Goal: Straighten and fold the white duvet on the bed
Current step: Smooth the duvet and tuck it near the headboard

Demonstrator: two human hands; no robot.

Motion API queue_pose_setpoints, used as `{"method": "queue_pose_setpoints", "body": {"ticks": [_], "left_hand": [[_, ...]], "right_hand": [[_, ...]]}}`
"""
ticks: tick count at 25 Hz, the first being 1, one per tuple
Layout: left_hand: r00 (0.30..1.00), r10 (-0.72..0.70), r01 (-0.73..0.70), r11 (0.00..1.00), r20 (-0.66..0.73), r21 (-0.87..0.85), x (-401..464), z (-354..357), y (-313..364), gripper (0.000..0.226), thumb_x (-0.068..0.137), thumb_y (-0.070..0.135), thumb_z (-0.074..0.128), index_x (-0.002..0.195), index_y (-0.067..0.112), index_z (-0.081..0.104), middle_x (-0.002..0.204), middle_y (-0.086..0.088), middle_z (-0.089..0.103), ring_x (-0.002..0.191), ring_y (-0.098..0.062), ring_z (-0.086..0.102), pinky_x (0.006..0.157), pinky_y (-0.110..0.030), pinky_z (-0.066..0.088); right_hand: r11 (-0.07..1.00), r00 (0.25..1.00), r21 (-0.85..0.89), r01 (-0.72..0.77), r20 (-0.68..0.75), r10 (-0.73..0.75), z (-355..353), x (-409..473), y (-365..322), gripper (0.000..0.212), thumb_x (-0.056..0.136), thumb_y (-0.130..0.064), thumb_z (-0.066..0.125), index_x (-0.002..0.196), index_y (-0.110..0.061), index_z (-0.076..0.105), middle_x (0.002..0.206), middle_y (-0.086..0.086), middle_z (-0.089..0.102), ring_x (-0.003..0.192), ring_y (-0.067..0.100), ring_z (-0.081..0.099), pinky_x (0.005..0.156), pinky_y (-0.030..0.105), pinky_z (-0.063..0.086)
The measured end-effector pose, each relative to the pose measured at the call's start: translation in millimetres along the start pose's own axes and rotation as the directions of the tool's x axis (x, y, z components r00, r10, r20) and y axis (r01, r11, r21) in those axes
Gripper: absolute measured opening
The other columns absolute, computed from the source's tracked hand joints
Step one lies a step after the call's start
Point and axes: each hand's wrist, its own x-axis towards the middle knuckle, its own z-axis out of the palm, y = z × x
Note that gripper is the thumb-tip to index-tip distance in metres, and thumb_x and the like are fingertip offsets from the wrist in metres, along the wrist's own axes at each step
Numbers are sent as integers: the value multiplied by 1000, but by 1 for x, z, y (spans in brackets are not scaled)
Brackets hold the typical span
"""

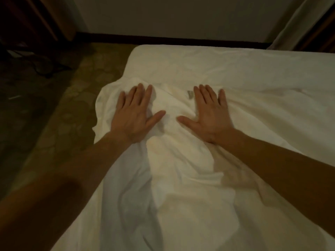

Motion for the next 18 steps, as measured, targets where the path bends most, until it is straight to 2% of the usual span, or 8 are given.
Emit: {"method": "queue_pose_setpoints", "body": {"ticks": [2,3,5,7,9,11,13,18], "left_hand": [[999,32,-33,999,19,13,34,8,-17,93,86,79,1,156,21,16,163,-8,20,151,-26,12,122,-50,0],[998,42,-43,998,38,35,49,14,-26,95,84,80,-1,155,21,21,160,-8,26,150,-26,14,122,-51,0],[994,37,-47,994,101,102,65,34,-39,100,81,84,-3,152,20,26,153,-10,39,146,-28,25,121,-53,2],[992,11,-28,991,126,133,55,55,-40,103,77,88,3,147,18,34,137,-16,55,130,-33,46,116,-52,21],[997,-18,10,995,81,95,42,64,-31,102,70,92,13,130,17,49,113,-18,67,105,-36,61,96,-46,42],[997,-36,29,994,67,101,36,53,-25,101,66,97,19,116,17,54,101,-17,69,93,-36,65,80,-42,46],[999,-17,9,988,50,154,39,28,-26,98,66,96,23,117,17,51,103,-16,67,91,-36,65,74,-40,47],[997,10,4,981,-72,194,87,-62,-39,97,65,97,26,119,19,49,102,-11,68,86,-33,65,74,-39,51]], "right_hand": [[1000,998,11,-28,49,28,6,33,19,121,74,-97,7,158,-10,19,163,13,27,152,29,19,123,57,0],[998,994,28,-61,89,58,10,46,29,124,70,-99,6,155,-10,24,158,14,36,147,30,29,123,57,3],[993,983,41,-107,157,99,24,55,39,131,60,-105,6,142,-9,40,136,17,56,125,32,52,116,53,24],[992,990,79,-100,108,91,42,46,40,124,55,-106,15,123,-9,51,117,15,64,103,32,60,91,41,40],[989,996,111,-94,11,94,49,30,38,115,55,-105,26,110,-9,54,104,13,68,91,32,65,73,35,40],[997,997,44,-69,-18,69,43,21,37,113,52,-105,27,106,-10,55,96,11,70,84,32,67,67,32,37],[999,999,-36,-28,-37,27,17,28,36,111,56,-106,28,107,-11,55,93,10,69,80,30,65,67,33,37],[995,994,-102,10,-109,-21,-84,82,41,99,65,-100,31,111,-16,53,85,0,54,75,21,49,71,35,36]]}}
